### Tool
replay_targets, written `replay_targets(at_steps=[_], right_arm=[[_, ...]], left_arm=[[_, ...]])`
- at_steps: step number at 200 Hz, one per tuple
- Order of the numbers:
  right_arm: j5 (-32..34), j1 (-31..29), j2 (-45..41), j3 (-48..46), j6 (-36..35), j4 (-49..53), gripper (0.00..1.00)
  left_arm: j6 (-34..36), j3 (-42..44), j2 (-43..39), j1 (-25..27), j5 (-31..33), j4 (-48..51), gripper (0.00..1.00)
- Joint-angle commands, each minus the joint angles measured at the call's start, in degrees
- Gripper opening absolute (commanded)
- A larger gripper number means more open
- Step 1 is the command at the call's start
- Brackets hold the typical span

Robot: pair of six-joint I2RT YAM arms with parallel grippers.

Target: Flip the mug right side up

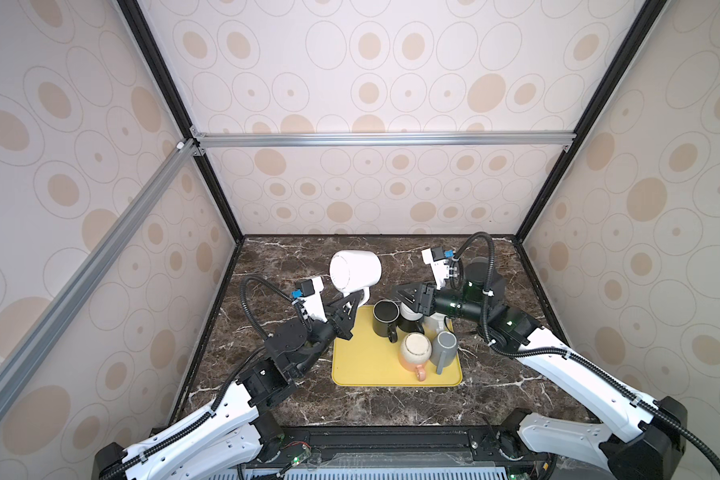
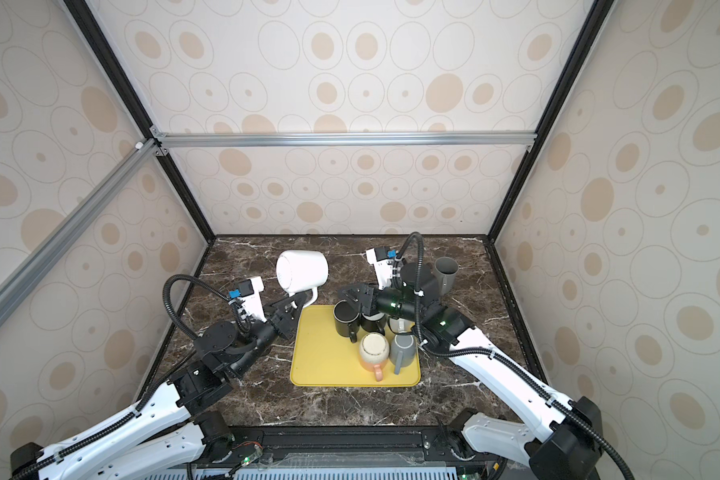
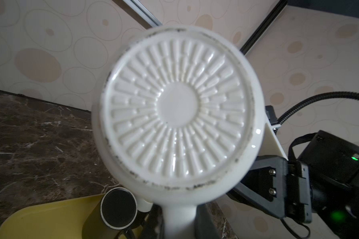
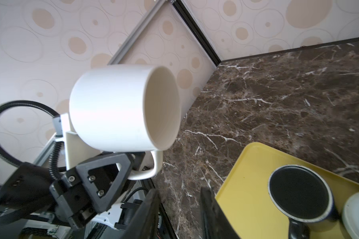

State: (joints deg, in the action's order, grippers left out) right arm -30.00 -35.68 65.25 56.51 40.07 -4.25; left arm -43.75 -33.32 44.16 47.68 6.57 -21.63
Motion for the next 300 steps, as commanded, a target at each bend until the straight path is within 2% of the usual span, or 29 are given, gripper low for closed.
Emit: replay_targets(at_steps=[1, 43, 94, 234, 271, 292, 300], right_arm=[[-9.89, 0.56, 0.82, -0.96, 6.27, -10.46, 0.39], [-13.04, 0.43, 0.92, -1.56, 7.56, -13.42, 0.44], [-13.97, 0.17, 2.39, -1.67, 9.52, -15.81, 0.41], [-13.71, -0.38, 6.13, -0.26, 13.39, -22.22, 0.33], [-13.78, -0.67, 6.59, 0.07, 13.73, -22.47, 0.17], [-13.35, -0.79, 6.47, 0.06, 13.28, -21.91, 0.00], [-13.09, -0.73, 6.39, 0.07, 13.15, -21.67, 0.00]], left_arm=[[-6.70, 0.74, 0.09, -2.23, -8.49, -19.83, 0.00], [-14.69, 3.00, 3.97, -4.34, -14.29, -31.55, 0.00], [-21.66, 3.94, 12.02, -4.49, -18.31, -48.25, 0.00], [-25.31, 3.97, 20.15, -4.36, -20.84, -57.01, 0.00], [-26.15, 4.33, 21.75, -4.36, -21.07, -58.95, 0.00], [-25.78, 4.31, 21.76, -4.36, -20.99, -58.10, 0.00], [-25.56, 4.49, 21.60, -4.35, -20.66, -57.57, 0.00]])
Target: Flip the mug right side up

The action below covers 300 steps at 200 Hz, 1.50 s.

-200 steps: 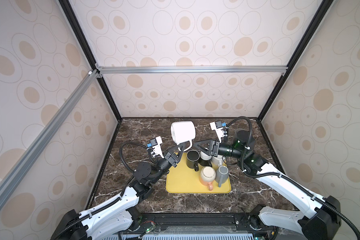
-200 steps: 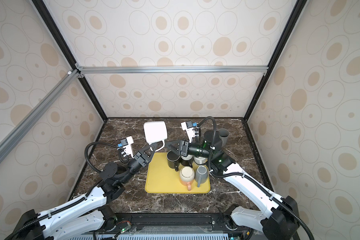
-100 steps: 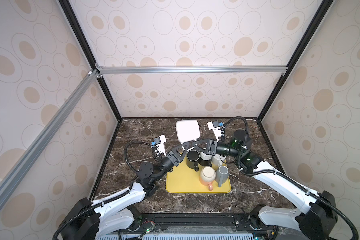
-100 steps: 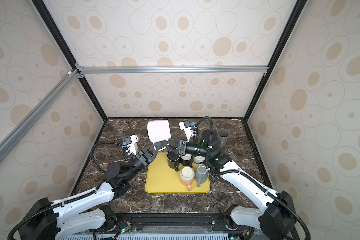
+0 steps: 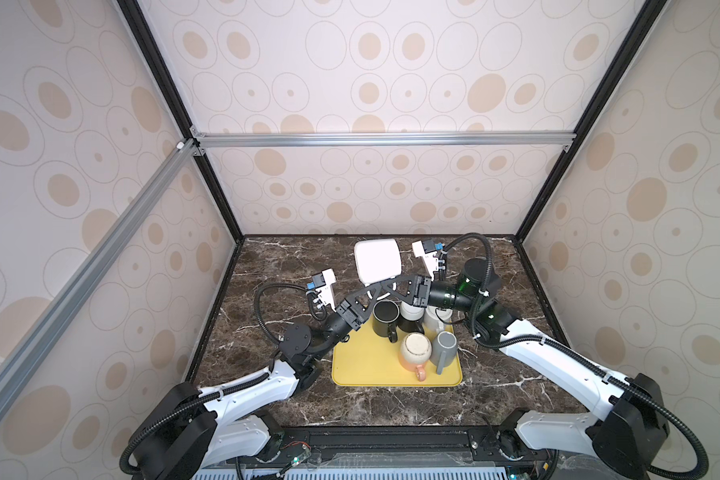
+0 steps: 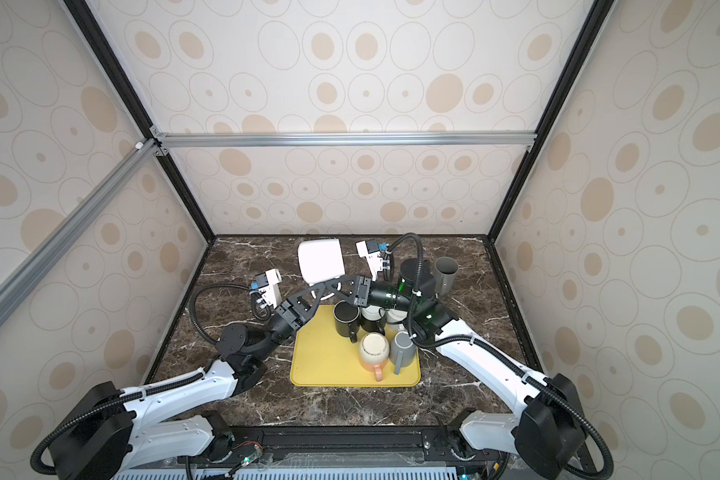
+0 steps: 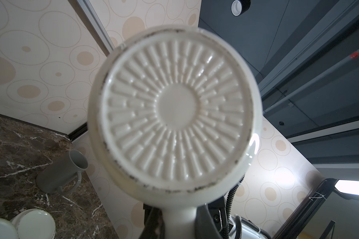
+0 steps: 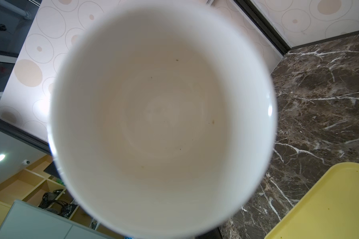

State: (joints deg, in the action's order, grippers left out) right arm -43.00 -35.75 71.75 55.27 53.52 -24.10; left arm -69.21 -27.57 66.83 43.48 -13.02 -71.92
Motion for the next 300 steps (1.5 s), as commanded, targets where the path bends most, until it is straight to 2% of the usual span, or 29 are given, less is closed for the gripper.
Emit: replay_targets(at_steps=[1, 20, 23, 31, 39, 45, 48, 101, 125, 146, 163, 184, 214, 235, 268, 300], right_arm=[[-0.03, -0.70, -0.11, 1.28, -0.36, -1.83, 0.00], [0.25, -0.65, -0.03, 1.34, -0.43, -1.66, 0.00], [0.28, -0.67, -0.03, 1.34, -0.43, -1.59, 0.00], [0.53, -0.67, 0.00, 1.34, -0.53, -1.48, 0.00], [0.94, -0.72, -0.03, 1.43, -0.86, -1.11, 0.00], [1.12, -0.66, -0.03, 1.51, -1.16, -0.67, 0.00], [1.22, -0.71, -0.07, 1.67, -1.46, -0.28, 0.00], [5.53, -0.49, -0.73, 7.11, -10.26, 14.83, 0.00], [10.03, -0.47, -0.05, 11.06, -15.27, 24.72, 0.00], [14.57, -0.40, 1.06, 14.04, -19.27, 31.16, 0.00], [19.58, -0.42, 2.69, 17.84, -23.04, 37.94, 0.00], [25.62, -0.36, 4.46, 21.46, -27.11, 44.30, 0.00], [34.98, -0.02, 6.81, 25.51, -31.63, 51.90, 0.00], [40.20, 0.83, 7.71, 25.83, -33.50, 52.86, 0.00], [43.08, 3.92, 11.19, 29.21, -34.92, 56.11, 0.00], [48.56, 6.00, 14.48, 31.82, -37.68, 58.73, 0.00]], left_arm=[[-0.12, -1.21, -1.12, -0.20, -0.98, -7.18, 0.00], [0.62, -0.95, -1.84, -0.26, -0.14, -4.31, 0.00], [0.84, -0.95, -2.06, -0.30, -0.09, -3.78, 0.04], [1.81, -1.07, -3.01, -0.26, 0.41, -1.12, 0.28], [3.28, -1.40, -4.21, -0.34, 1.03, 2.11, 0.62], [4.34, -1.78, -5.42, -0.45, 1.79, 5.44, 0.96], [5.16, -2.05, -6.14, -0.44, 2.34, 7.32, 0.99], [21.69, -8.45, -20.61, -0.85, 17.49, 44.50, 1.00], [28.96, -14.27, -20.23, -0.92, 22.02, 60.45, 1.00], [34.05, -17.41, -16.81, -0.91, 22.24, 67.96, 1.00], [34.83, -18.02, -14.60, -0.94, 23.59, 71.69, 1.00], [34.77, -17.79, -12.96, -0.86, 28.15, 75.88, 1.00], [35.19, -16.14, -13.11, -0.85, 32.45, 77.63, 1.00], [35.87, -15.42, -12.81, -0.80, 32.28, 76.92, 1.00], [36.31, -15.07, -12.80, -0.81, 30.56, 75.54, 1.00], [36.21, -13.69, -14.61, -0.86, 31.16, 75.48, 1.00]])
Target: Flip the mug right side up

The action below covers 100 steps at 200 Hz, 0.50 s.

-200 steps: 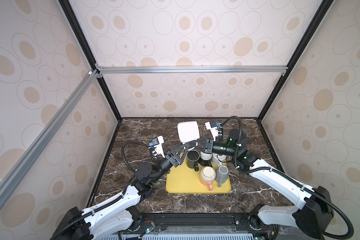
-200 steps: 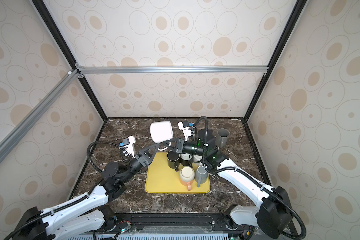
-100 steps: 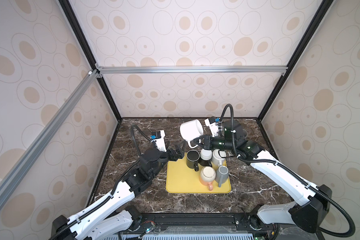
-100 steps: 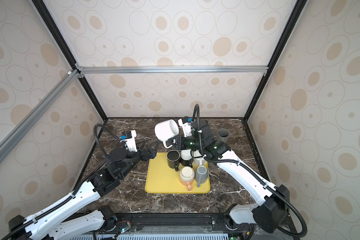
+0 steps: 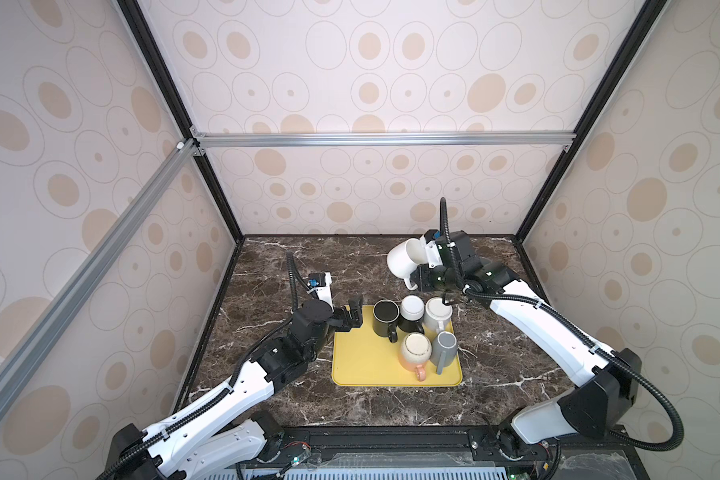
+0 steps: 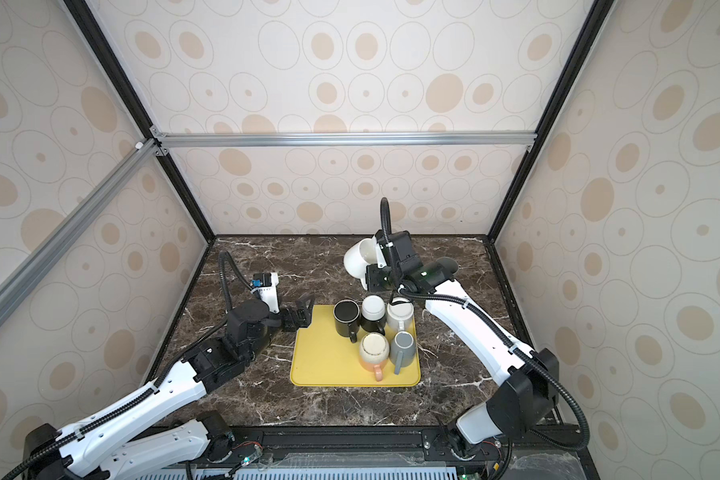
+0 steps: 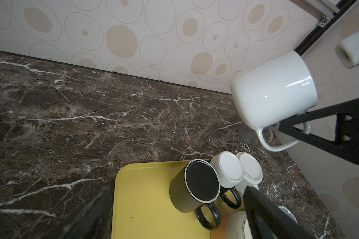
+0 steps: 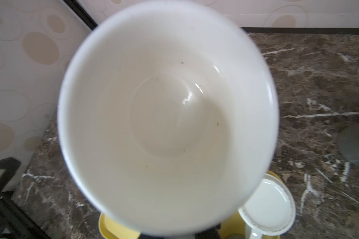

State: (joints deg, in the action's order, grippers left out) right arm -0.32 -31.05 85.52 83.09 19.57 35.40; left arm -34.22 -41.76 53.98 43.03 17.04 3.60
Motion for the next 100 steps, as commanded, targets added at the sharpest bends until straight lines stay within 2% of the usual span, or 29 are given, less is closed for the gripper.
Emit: replay_targets(at_steps=[1, 42, 73, 100], right_arm=[[6.13, 1.36, 0.75, 4.00, -3.83, -0.77, 0.00], [12.41, 3.00, 3.96, 5.52, -5.88, 1.28, 0.00], [15.31, 4.32, 6.20, 6.07, -5.23, 2.74, 0.00], [14.20, 6.26, 7.45, 5.18, -5.21, 0.86, 0.00]], left_arm=[[1.24, 0.47, -1.80, -0.40, 1.13, -0.02, 1.00], [1.42, 1.58, -3.26, -0.40, 2.08, 0.21, 1.00], [2.46, 1.27, -1.30, -0.45, 2.25, -0.81, 1.00], [3.10, 1.05, 0.50, -0.42, 2.13, -1.42, 1.00]])
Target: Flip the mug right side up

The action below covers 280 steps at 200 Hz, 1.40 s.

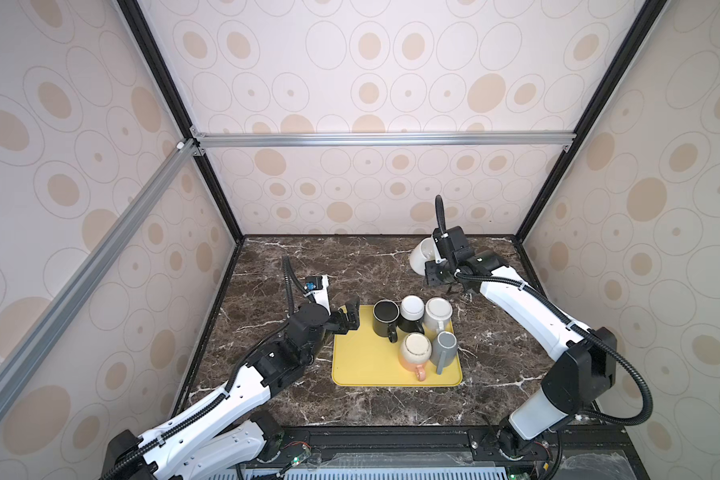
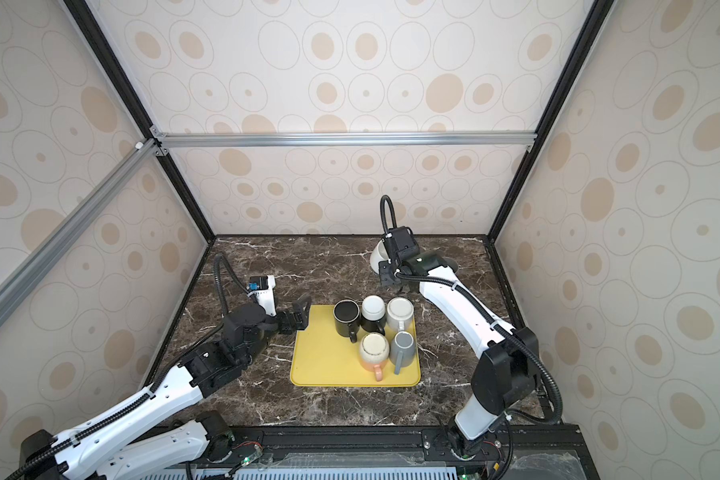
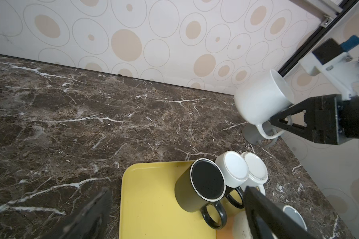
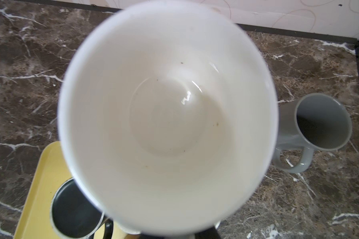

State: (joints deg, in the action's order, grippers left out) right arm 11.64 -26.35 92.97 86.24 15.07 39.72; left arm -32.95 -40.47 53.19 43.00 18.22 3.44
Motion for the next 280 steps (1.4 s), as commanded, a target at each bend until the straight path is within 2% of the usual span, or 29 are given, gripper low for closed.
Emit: replay_targets(at_steps=[1, 52, 90, 180, 280], right_arm=[[2.29, 1.61, 0.10, 2.06, -0.72, -3.54, 0.00], [7.89, 3.93, 7.72, 8.35, -4.72, -0.06, 0.00], [9.53, 6.32, 9.93, 6.13, -5.66, -2.77, 0.00], [6.49, 11.96, 13.54, 0.42, -4.89, -7.87, 0.00], [4.57, 12.90, 16.59, -2.44, -3.67, -11.42, 0.00]], left_arm=[[1.83, -0.23, 1.34, -0.39, 0.95, -1.34, 1.00], [1.84, -0.25, 2.87, -0.40, -0.16, -2.13, 1.00], [1.39, 0.48, 2.80, -0.46, -0.20, -3.38, 1.00], [0.87, 1.38, 4.20, -0.46, -1.27, -5.68, 1.00], [0.19, 1.82, 4.73, -0.39, -1.69, -6.13, 1.00]])
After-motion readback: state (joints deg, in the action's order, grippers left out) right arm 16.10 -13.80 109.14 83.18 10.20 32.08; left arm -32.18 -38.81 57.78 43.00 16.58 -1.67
